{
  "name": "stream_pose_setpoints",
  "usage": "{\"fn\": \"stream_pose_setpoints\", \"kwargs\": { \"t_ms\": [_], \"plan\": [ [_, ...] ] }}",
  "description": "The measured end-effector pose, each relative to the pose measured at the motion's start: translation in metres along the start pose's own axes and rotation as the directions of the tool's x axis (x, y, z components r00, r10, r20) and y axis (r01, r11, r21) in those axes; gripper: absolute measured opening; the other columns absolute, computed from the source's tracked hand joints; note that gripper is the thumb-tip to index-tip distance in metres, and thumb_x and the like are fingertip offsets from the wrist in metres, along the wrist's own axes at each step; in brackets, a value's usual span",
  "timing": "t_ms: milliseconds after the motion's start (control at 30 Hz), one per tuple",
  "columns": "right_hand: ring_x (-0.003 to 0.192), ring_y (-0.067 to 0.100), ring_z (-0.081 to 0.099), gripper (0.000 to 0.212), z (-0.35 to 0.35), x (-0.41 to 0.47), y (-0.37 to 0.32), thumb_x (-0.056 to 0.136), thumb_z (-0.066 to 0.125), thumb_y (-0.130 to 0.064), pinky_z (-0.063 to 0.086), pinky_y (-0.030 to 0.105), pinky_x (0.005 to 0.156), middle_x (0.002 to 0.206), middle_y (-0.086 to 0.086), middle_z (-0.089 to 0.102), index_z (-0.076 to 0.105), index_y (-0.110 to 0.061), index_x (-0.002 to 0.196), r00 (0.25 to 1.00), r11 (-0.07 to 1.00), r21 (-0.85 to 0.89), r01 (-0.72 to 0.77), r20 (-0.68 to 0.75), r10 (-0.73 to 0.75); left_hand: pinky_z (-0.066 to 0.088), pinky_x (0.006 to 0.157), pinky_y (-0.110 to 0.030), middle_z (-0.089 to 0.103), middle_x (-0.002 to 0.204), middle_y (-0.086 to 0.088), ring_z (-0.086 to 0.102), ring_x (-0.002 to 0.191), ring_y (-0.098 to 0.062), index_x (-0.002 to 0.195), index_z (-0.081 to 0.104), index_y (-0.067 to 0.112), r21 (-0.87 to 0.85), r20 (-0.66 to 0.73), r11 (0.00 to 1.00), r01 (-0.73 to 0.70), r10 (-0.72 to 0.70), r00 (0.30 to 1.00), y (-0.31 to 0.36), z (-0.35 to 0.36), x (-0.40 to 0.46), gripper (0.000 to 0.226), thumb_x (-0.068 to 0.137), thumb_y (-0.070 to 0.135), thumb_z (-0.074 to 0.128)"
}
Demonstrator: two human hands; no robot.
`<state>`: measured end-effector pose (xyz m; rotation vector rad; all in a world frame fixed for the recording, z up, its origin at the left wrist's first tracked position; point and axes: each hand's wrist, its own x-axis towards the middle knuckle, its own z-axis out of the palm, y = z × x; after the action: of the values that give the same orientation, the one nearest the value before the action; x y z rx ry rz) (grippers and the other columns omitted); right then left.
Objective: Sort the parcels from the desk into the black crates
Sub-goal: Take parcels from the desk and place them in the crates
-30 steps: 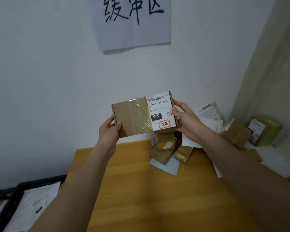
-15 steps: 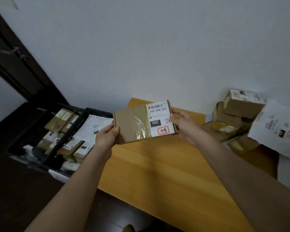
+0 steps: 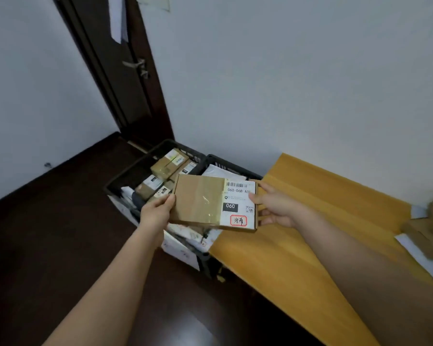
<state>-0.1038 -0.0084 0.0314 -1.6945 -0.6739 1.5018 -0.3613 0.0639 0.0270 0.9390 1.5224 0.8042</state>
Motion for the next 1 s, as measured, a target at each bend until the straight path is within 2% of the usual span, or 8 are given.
{"fn": "stream_pose_setpoints", "kwargs": {
  "t_ms": [133,300,400,500,600,733,867,1000],
  "plan": [
    [0.084,0.032,0.069,0.048,0.097,0.024,-0.015,0.102,0.052,-0.017,0.058,0.050,0.069,0.110,0.010,0.067,0.030,-0.028,0.143,1.000,0.995,0.096,-0.011,-0.021,0.014,0.040,0.107,-0.045,0.052,0.139,-0.007,0.050,0.125,-0.027,0.142,0.044,0.008,-0.075,-0.031,0.992,0.099,-0.102,0.994,0.004,-0.086,0.027,0.060,0.094,0.037,0.064],
    [0.085,0.037,0.070,0.046,0.170,0.041,-0.042,0.100,0.054,-0.011,0.056,0.057,0.078,0.121,0.014,0.063,0.027,-0.022,0.136,0.997,0.953,0.296,-0.060,0.059,0.044,0.038,0.109,-0.050,0.047,0.145,-0.012,0.045,0.132,-0.033,0.147,0.039,0.015,-0.067,0.196,0.980,0.188,-0.172,0.965,0.022,-0.133,0.045,0.065,0.093,0.043,0.062],
    [0.085,0.037,0.071,0.049,0.200,0.054,-0.057,0.098,0.056,-0.005,0.054,0.057,0.086,0.116,0.015,0.066,0.027,-0.023,0.133,0.989,0.965,0.256,-0.067,0.145,0.030,0.041,0.106,-0.054,0.057,0.137,-0.009,0.054,0.122,-0.035,0.150,0.029,0.036,-0.132,0.296,0.974,0.182,-0.136,0.945,0.029,-0.140,0.062,0.069,0.091,0.043,0.064],
    [0.097,0.038,0.070,0.051,0.222,0.074,-0.070,0.096,0.058,-0.001,0.056,0.051,0.086,0.120,0.018,0.066,0.027,-0.023,0.130,0.977,0.976,0.205,-0.073,0.210,0.029,0.052,0.091,-0.054,0.072,0.109,-0.007,0.068,0.096,-0.028,0.145,0.024,0.040,-0.254,0.244,0.957,0.137,-0.073,0.967,0.035,-0.140,0.088,0.067,0.095,0.020,0.064],
    [0.102,0.032,0.069,0.045,0.230,0.103,-0.082,0.094,0.060,0.000,0.060,0.044,0.080,0.118,0.014,0.068,0.036,-0.019,0.128,0.975,0.984,0.161,-0.073,0.221,0.037,0.056,0.073,-0.049,0.072,0.100,-0.005,0.071,0.086,-0.027,0.149,0.017,0.039,-0.291,0.191,0.951,0.101,-0.046,0.980,0.045,-0.147,0.117,0.078,0.095,0.004,0.060],
    [0.096,0.016,0.069,0.028,0.237,0.153,-0.109,0.096,0.064,-0.015,0.057,0.034,0.080,0.109,0.004,0.073,0.054,-0.014,0.122,0.979,1.000,-0.006,-0.011,0.202,0.012,0.056,0.068,-0.044,0.073,0.093,-0.003,0.070,0.079,-0.021,0.150,0.025,0.030,-0.190,0.175,0.981,0.026,0.008,0.984,0.068,-0.160,0.168,0.072,0.095,-0.001,0.059],
    [0.093,0.016,0.071,0.042,0.252,0.208,-0.149,0.096,0.062,-0.009,0.058,0.035,0.075,0.100,0.004,0.075,0.048,-0.021,0.133,0.969,0.998,0.056,0.035,0.241,-0.048,0.056,0.069,-0.043,0.070,0.103,-0.010,0.069,0.085,-0.023,0.135,0.040,0.021,-0.106,0.144,0.993,-0.043,0.058,0.988,0.103,-0.158,0.228,0.051,0.094,-0.002,0.059],
    [0.096,0.019,0.069,0.049,0.274,0.255,-0.188,0.097,0.058,-0.006,0.059,0.036,0.073,0.111,0.011,0.072,0.043,-0.020,0.141,0.968,0.991,0.115,0.062,0.234,-0.087,0.055,0.064,-0.037,0.070,0.110,-0.013,0.071,0.086,-0.025,0.119,0.050,0.013,-0.114,0.055,0.990,-0.087,0.094,0.994,0.139,-0.160,0.291,0.036,0.090,0.002,0.067]
  ]
}}
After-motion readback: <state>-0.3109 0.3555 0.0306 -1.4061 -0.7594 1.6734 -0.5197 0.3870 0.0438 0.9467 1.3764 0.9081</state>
